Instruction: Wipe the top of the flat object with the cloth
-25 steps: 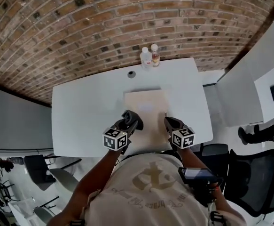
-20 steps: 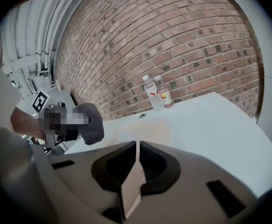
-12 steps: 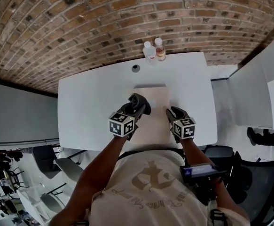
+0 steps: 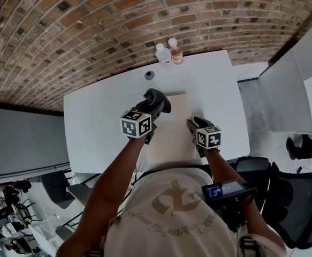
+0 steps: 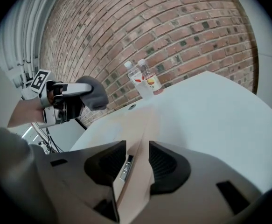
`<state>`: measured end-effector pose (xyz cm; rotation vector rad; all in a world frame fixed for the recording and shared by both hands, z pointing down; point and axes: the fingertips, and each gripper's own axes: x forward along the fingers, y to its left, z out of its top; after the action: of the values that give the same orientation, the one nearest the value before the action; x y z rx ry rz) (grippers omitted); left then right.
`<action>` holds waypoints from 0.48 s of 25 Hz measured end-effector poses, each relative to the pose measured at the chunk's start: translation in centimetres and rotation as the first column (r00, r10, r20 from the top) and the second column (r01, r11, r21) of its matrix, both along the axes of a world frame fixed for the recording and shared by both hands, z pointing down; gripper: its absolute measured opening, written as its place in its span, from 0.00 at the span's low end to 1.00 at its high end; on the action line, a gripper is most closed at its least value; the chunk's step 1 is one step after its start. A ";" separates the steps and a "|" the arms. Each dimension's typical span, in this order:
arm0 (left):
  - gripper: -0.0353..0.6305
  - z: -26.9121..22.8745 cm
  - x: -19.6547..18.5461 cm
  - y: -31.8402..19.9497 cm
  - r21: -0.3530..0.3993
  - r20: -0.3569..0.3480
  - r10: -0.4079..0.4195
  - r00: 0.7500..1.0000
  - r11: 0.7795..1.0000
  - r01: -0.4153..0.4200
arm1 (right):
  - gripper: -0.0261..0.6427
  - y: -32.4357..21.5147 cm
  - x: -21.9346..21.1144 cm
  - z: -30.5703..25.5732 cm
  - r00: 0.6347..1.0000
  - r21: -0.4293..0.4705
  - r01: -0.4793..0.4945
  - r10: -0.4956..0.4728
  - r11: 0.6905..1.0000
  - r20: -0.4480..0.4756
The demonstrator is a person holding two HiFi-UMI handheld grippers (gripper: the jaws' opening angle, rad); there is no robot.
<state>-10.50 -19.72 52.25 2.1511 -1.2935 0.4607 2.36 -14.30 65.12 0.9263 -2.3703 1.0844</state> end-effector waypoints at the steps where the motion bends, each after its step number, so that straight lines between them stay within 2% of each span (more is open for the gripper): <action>1: 0.21 -0.1 0.0 -0.6 0.001 0.002 0.001 1.000 1.000 -0.001 | 0.28 0.0 0.0 0.2 1.000 -0.012 0.001 -0.001 1.000 0.003; 8: 0.21 1.0 1.5 -3.7 -0.027 0.014 0.054 0.998 0.998 -0.053 | 0.28 0.1 -0.3 1.0 0.999 -0.081 0.011 -0.008 0.997 0.045; 12: 0.21 2.6 2.8 -5.3 -0.064 -0.014 0.073 0.997 0.995 -0.074 | 0.28 0.2 -0.2 1.0 0.998 -0.096 0.029 -0.024 0.995 0.061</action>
<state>-7.72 -25.02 54.85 2.1500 -1.1801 0.5117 2.12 -14.09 66.07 0.8373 -2.3469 1.2213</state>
